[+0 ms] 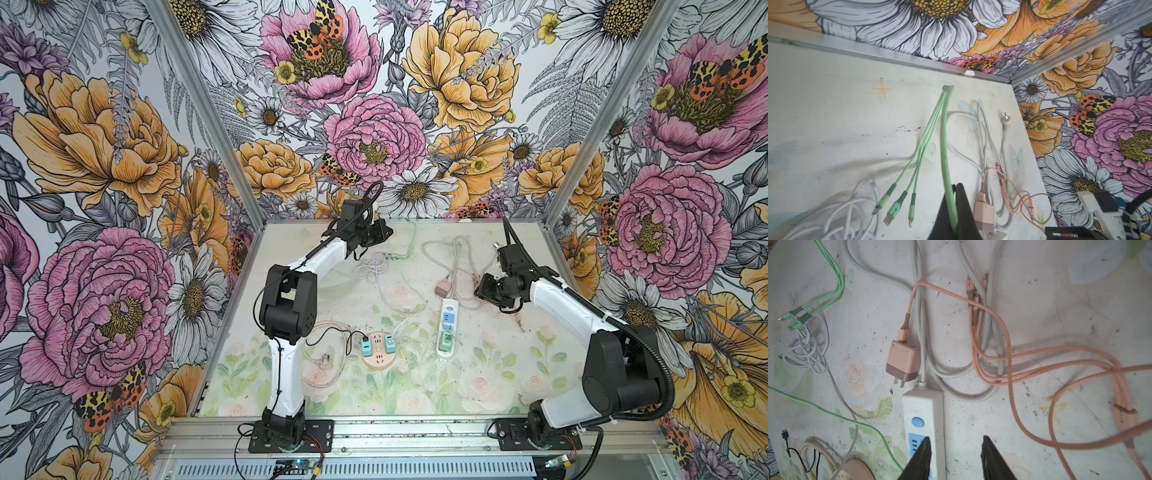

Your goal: Insert the plug

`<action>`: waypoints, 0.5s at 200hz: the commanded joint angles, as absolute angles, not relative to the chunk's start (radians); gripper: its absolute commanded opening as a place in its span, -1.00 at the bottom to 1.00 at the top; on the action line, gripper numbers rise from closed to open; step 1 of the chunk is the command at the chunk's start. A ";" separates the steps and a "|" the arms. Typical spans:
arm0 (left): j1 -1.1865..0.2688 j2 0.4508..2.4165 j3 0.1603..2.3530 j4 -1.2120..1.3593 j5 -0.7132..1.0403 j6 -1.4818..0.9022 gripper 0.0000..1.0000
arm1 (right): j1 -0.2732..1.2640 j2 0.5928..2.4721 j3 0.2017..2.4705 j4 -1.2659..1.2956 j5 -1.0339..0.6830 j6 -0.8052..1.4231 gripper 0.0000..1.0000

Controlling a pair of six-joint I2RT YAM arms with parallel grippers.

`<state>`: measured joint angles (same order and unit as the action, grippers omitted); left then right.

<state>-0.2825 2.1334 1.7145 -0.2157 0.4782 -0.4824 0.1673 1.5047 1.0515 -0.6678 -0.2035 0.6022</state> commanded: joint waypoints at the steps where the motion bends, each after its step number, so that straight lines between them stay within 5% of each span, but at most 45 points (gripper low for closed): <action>1: -0.236 2.138 1.736 -0.189 0.423 -0.488 -1.00 | 0.174 1.485 1.072 -0.653 -0.185 0.609 -0.17; 53: -0.258 2.269 1.909 -0.219 0.485 -0.524 -1.00 | 0.191 1.524 1.085 -0.652 -0.178 0.613 -0.18; 100: -0.329 2.426 2.071 -0.319 0.349 -0.588 -1.00 | 0.206 1.549 1.104 -0.652 -0.178 0.610 -0.19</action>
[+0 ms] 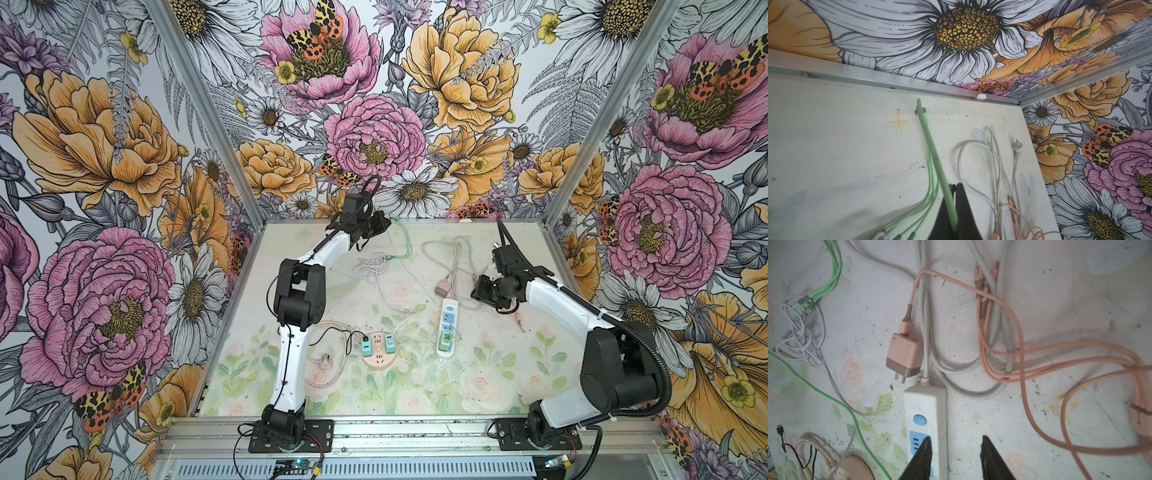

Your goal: Insert the plug

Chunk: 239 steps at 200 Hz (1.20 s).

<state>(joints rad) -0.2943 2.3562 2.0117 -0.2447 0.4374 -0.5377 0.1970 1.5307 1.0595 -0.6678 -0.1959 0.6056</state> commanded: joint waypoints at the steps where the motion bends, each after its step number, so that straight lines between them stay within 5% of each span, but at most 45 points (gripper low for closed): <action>1: -0.329 2.429 2.072 -0.320 0.346 -0.590 -1.00 | 0.206 1.549 1.105 -0.652 -0.178 0.609 -0.19; 74: -0.364 2.452 1.993 -0.342 0.220 -0.689 -0.80 | 0.215 1.574 1.114 -0.652 -0.178 0.606 -0.20; 113: -0.355 2.364 1.907 -0.355 0.198 -0.685 -0.09 | 0.218 1.572 1.120 -0.652 -0.176 0.598 -0.20; 187: -0.369 2.084 1.788 -0.460 0.189 -0.567 -0.03 | 0.217 1.548 1.124 -0.653 -0.145 0.593 -0.20; 239: -0.497 2.088 1.869 -0.624 0.101 -0.400 0.08 | 0.201 1.527 1.127 -0.653 -0.107 0.591 -0.20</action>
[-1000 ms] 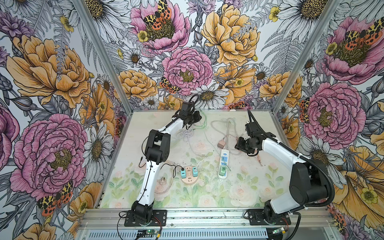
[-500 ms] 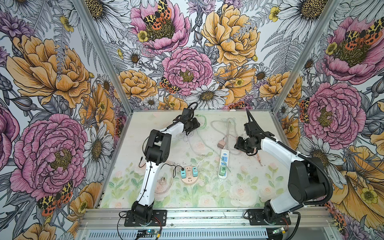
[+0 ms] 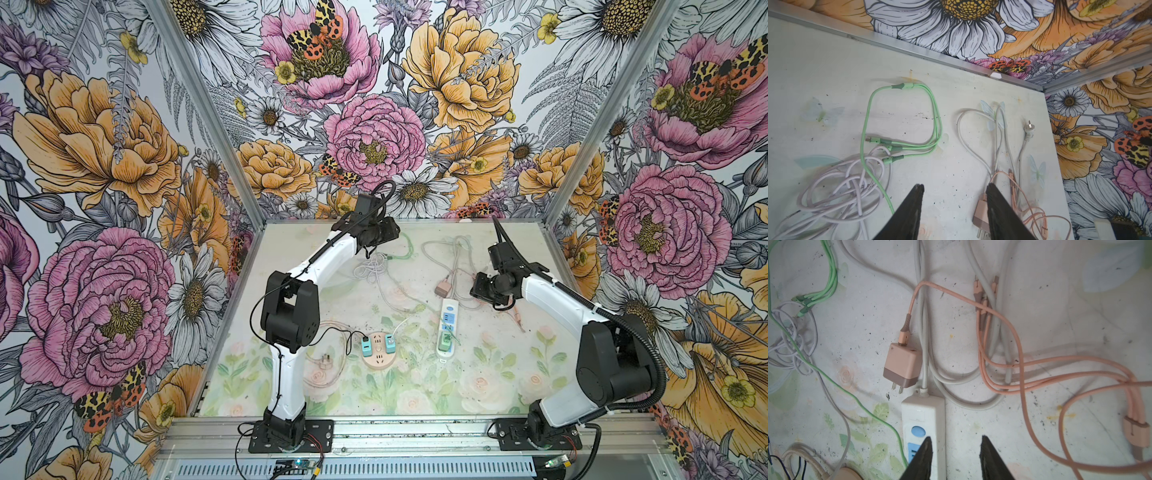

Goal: Insert the plug
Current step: 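Lay down green cable and move left gripper toward pink charger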

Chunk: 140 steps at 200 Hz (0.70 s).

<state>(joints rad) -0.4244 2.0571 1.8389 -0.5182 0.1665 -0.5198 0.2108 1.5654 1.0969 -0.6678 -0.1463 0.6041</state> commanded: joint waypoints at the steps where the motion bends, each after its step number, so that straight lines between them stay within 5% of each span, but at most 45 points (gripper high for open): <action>1: -0.499 2.089 1.870 -0.624 0.101 -0.399 0.08 | 0.200 1.526 1.127 -0.653 -0.107 0.590 -0.20; 140: -0.724 2.380 2.080 -0.688 0.101 -0.125 0.31 | 0.044 1.348 1.007 -0.658 -0.132 0.582 -0.03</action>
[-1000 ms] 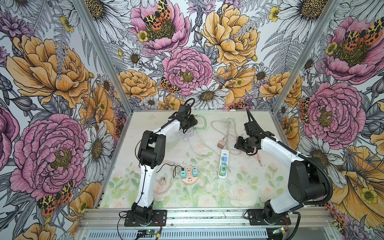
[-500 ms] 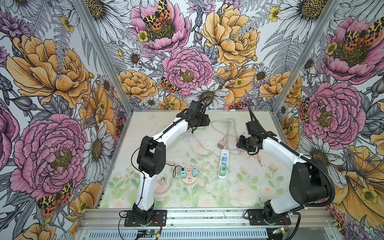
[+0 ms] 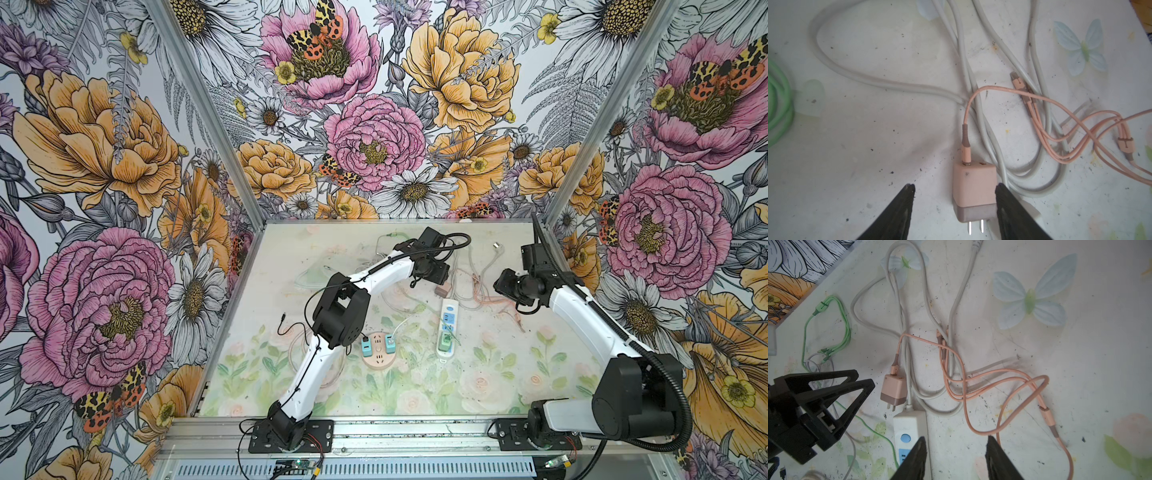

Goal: Insert the plug
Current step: 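Lay down green cable and move left gripper toward pink charger, then lower left gripper and grasp the pink charger while right gripper approaches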

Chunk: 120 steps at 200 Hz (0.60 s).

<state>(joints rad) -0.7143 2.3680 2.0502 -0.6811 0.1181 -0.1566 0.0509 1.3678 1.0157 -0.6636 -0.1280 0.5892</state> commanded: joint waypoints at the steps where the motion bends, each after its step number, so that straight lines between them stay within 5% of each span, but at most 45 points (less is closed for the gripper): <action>1: -0.724 2.380 2.079 -0.689 0.102 -0.126 0.31 | 0.044 1.349 1.007 -0.658 -0.132 0.581 -0.03; 120: -0.780 2.410 2.054 -0.722 0.021 -0.123 0.36 | 0.044 1.356 0.994 -0.656 -0.144 0.581 -0.01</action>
